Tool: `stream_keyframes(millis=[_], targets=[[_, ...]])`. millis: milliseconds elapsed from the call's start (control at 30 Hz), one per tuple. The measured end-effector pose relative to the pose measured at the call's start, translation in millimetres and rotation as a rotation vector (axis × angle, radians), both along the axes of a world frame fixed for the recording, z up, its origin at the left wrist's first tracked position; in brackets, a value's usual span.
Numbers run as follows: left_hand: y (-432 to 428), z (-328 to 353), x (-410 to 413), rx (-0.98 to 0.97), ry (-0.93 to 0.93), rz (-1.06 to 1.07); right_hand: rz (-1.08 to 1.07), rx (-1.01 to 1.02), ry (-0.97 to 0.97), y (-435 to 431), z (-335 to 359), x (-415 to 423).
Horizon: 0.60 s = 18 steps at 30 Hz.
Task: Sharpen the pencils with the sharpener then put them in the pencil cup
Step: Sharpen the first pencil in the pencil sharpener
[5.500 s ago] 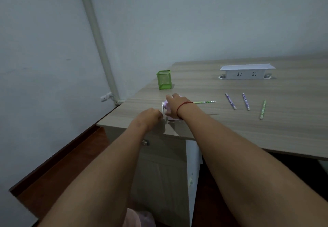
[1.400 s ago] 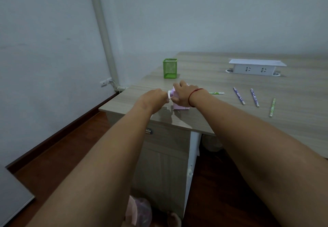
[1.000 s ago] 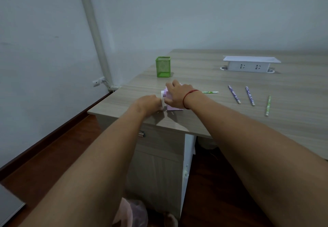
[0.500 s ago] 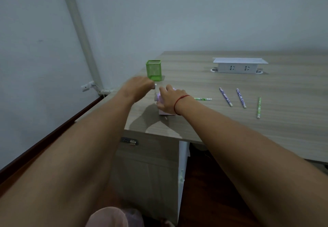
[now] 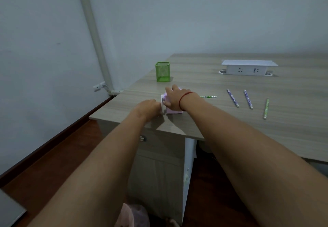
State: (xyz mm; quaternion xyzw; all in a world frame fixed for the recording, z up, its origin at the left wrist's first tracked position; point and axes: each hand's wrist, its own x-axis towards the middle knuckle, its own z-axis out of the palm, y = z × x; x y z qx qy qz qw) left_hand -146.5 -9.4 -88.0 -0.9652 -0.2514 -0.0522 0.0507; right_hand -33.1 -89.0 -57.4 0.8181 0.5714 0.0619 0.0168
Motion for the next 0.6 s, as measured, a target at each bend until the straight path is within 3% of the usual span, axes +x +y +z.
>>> stream_keyframes(millis=[167, 367, 600], targets=[[8, 1, 10, -0.042, 0.043, 0.043, 0.016, 0.033, 0.020, 0, -4, 5], [-5, -6, 5, -0.024, -0.059, 0.111, 0.047, 0.211, -0.039, -14, -12, -1], [-11, -17, 5, -0.013, -0.125, 0.139, 0.040, 0.197, -0.016, -19, -14, 0]])
